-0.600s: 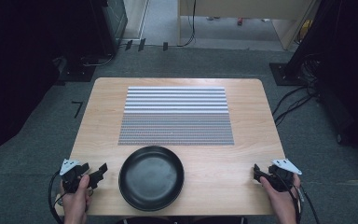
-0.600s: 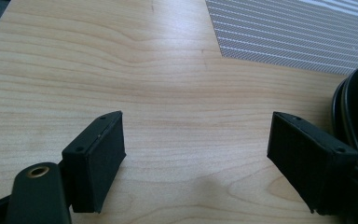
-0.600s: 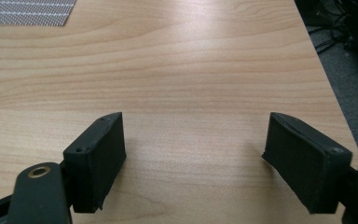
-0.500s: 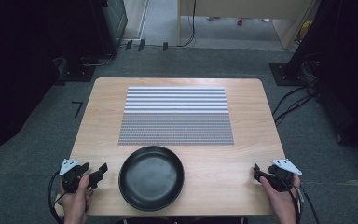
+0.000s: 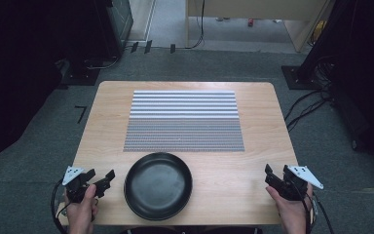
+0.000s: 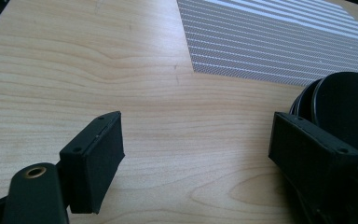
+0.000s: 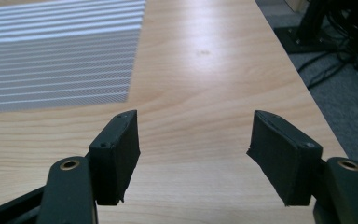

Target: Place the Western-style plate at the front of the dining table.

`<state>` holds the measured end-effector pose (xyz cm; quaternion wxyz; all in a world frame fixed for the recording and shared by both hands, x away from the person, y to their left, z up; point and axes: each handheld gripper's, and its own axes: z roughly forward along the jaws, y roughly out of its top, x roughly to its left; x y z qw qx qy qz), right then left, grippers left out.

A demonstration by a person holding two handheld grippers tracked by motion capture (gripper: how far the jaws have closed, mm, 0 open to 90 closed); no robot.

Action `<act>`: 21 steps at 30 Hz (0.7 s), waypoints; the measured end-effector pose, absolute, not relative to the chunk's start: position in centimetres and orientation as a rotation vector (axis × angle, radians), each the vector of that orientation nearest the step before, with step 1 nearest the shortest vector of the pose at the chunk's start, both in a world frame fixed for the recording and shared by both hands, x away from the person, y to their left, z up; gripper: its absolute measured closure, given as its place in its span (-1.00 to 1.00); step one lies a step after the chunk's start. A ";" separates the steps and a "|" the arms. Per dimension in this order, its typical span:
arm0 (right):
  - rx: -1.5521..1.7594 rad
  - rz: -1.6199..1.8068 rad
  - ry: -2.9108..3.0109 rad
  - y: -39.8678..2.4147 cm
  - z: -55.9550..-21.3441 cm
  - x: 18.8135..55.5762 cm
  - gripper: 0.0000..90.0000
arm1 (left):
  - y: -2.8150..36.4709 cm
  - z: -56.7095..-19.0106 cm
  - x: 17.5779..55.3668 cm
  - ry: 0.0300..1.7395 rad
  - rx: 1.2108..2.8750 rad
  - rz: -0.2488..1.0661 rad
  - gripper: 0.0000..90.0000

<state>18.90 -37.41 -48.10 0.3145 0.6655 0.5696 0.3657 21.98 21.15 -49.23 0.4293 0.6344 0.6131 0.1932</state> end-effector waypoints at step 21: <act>1.637 1.254 1.650 -32.0 -45.8 19.0 0.22 | 19.4 -48.2 20.8 1.483 1.574 0.487 -0.62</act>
